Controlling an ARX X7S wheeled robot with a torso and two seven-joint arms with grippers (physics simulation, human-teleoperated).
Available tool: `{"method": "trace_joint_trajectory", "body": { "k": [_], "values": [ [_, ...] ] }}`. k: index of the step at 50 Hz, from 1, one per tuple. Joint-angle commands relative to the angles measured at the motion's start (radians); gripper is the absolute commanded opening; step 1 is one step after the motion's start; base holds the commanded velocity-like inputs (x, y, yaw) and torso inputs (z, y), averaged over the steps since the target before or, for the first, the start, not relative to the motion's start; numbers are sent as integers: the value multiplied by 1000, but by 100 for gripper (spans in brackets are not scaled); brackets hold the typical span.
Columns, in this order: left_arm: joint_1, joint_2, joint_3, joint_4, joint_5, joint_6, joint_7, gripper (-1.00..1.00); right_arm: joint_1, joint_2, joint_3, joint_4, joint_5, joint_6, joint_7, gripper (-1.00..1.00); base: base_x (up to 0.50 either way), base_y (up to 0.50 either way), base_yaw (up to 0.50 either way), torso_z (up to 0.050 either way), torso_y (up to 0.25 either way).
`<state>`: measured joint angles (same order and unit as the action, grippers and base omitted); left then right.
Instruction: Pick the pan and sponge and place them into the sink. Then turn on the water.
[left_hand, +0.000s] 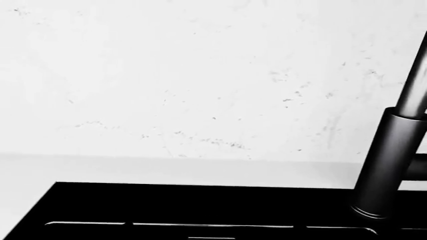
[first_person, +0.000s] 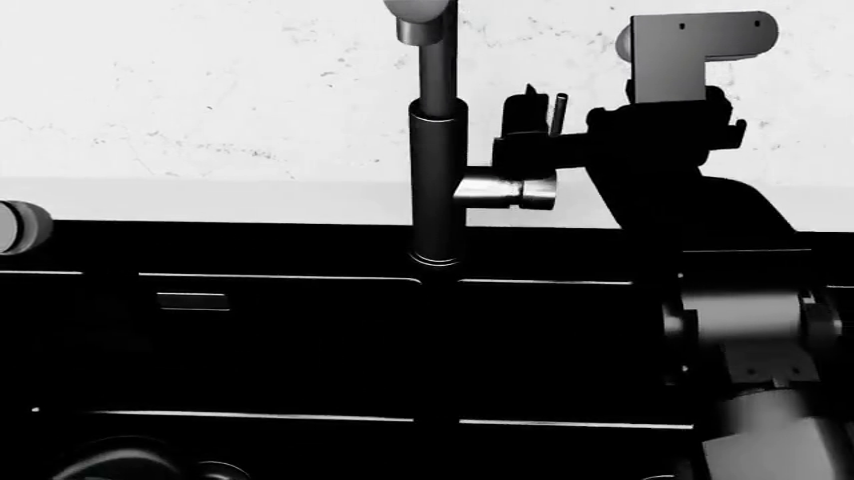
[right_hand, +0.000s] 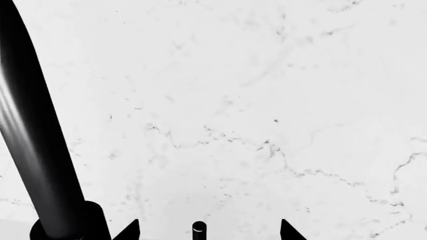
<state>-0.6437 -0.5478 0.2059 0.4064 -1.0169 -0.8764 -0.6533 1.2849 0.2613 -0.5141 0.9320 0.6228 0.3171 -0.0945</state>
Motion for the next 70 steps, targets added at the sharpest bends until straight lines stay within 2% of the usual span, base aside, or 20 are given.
{"method": "trace_joint_trajectory", "body": {
  "k": [1, 7, 13, 34, 49, 70],
  "values": [
    [-2, -2, 14, -2, 14, 10, 13, 100, 42, -35, -13, 100, -22, -41, -36, 100, 0, 0, 0, 0, 0],
    [-4, -17, 10, 1, 5, 3, 19, 100, 58, -45, -13, 130, -28, -57, -33, 100, 0, 0, 0, 2, -60],
    [31, -68, -40, 30, -38, 3, 28, 100, 64, -51, -13, 144, -29, -63, -39, 100, 0, 0, 0, 5, -205],
    [1, -21, -12, 12, -18, 11, 0, 100, 162, -102, -6, 308, -54, -167, -52, 100, 0, 0, 0, 6, -170],
    [13, -21, -39, 14, -40, 23, -11, 100, 70, -19, 21, 63, -14, -76, 51, 100, 0, 0, 0, 1, -4],
    [17, -25, -37, 11, -40, 32, -6, 100, 64, 9, 52, 56, 14, -39, 85, 100, 0, 0, 0, 0, 0]
  ]
}}
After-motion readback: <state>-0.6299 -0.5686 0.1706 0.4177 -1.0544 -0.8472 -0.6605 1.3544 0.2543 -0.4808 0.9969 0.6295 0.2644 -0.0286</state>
